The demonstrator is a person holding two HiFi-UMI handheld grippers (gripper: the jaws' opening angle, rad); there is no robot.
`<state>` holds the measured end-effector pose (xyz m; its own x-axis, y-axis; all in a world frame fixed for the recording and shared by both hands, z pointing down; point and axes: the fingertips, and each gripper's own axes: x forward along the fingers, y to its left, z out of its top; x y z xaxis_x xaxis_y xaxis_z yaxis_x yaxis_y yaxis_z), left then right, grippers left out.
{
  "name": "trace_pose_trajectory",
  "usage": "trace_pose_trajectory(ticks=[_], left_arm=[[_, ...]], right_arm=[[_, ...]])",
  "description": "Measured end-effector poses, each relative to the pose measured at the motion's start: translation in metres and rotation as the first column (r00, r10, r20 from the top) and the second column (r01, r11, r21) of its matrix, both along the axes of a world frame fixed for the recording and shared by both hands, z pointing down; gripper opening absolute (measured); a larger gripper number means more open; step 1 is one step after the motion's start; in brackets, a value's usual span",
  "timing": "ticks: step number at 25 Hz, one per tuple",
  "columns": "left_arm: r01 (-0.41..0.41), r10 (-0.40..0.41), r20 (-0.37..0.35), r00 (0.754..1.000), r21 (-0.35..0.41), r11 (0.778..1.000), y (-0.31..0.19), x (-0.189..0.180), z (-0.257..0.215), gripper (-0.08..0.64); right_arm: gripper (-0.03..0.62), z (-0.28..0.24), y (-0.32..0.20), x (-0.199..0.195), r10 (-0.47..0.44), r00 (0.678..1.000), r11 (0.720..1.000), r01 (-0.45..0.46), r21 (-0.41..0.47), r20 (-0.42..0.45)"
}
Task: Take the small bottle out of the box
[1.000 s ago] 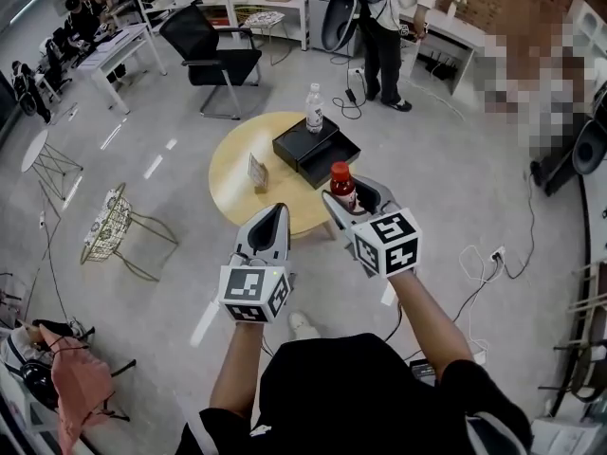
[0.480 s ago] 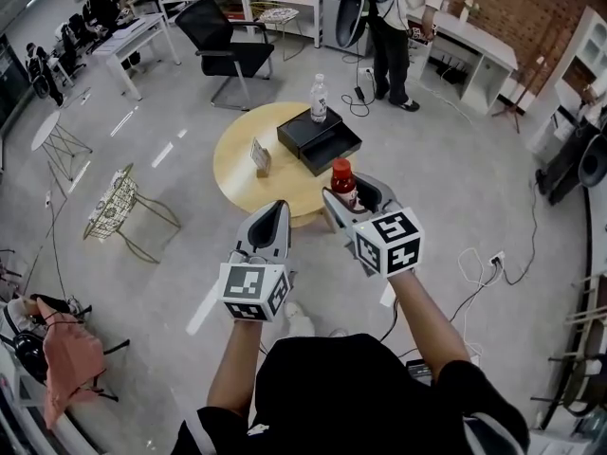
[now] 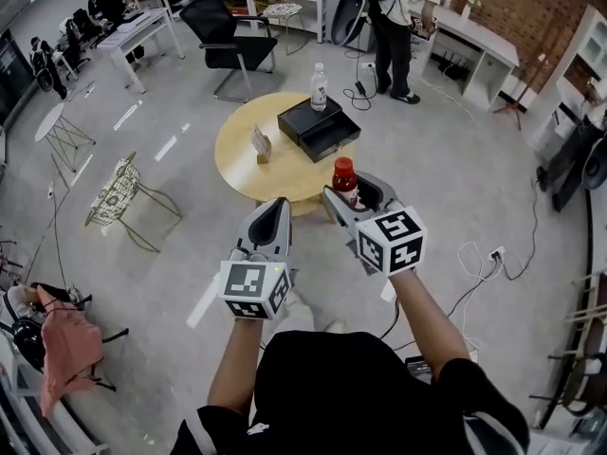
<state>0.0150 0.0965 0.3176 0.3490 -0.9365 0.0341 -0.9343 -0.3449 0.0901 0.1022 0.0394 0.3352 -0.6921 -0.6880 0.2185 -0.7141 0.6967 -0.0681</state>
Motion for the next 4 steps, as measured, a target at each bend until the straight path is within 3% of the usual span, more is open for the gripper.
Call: trace_pose_trajectory(ticks=[4], left_arm=[[0.0,0.0,0.002,1.0,-0.004,1.0,0.0116,0.0036,0.0026,0.011]], right_arm=[[0.218,0.0014,0.0108,0.0031,-0.003,1.0,1.0,0.003,0.003,-0.002]])
